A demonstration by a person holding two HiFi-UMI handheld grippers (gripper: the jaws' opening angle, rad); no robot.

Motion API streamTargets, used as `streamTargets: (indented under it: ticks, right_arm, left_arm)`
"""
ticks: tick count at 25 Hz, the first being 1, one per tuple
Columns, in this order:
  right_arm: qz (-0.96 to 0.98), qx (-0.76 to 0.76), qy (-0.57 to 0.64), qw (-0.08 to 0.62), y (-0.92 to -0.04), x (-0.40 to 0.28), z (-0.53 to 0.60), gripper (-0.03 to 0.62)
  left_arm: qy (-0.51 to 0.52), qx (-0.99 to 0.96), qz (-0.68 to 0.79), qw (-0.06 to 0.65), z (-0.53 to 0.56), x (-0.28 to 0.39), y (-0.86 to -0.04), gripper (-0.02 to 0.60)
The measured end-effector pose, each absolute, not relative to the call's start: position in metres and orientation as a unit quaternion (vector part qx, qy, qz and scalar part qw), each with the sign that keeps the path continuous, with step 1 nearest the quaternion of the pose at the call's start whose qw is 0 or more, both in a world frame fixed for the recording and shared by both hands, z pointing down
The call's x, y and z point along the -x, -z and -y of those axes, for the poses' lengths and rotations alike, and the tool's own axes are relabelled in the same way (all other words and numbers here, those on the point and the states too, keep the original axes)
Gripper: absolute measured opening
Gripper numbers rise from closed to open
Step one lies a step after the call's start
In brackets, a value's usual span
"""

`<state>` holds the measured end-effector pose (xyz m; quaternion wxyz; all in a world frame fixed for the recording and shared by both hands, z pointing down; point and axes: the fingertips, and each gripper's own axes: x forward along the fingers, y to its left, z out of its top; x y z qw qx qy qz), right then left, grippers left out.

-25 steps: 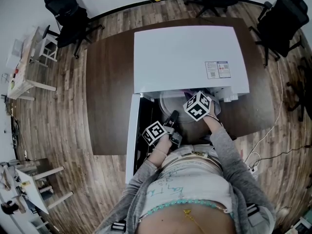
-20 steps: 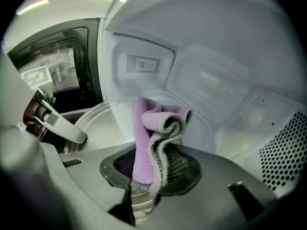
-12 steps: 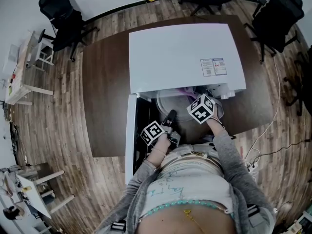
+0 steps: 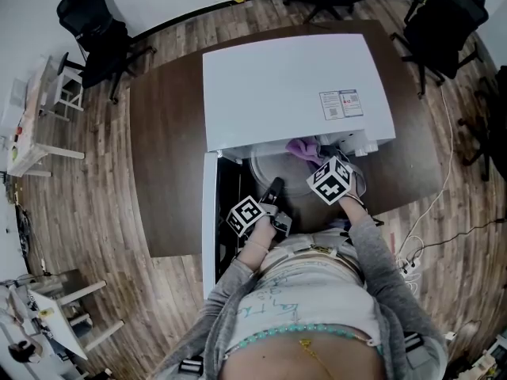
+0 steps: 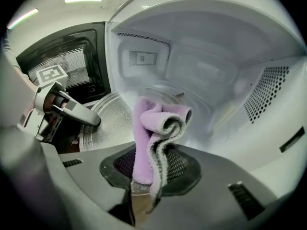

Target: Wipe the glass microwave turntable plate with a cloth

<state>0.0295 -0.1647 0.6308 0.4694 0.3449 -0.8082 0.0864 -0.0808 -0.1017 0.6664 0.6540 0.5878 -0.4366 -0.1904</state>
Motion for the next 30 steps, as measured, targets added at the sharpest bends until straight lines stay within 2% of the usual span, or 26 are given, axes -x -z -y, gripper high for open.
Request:
streamTargets:
  ticks: [16,24,30]
  right_arm:
    - [0.81,-0.309,-0.133,0.481,-0.64,-0.036,0.118,0.114]
    - [0.824,-0.247,-0.171,0.48,-0.647,-0.019,0.091,0.114]
    - [0.836,-0.186,-0.136,0.498,-0.651,0.008,0.078,0.114]
  left_arm:
    - [0.2,-0.586,0.428,0.659,0.099,0.081,-0.667,0.094]
    - [0.201,-0.585,0.427,0.659,0.098,0.079,-0.669,0.092]
    - [0.202,-0.585,0.43,0.658,0.098,0.08,-0.67,0.094]
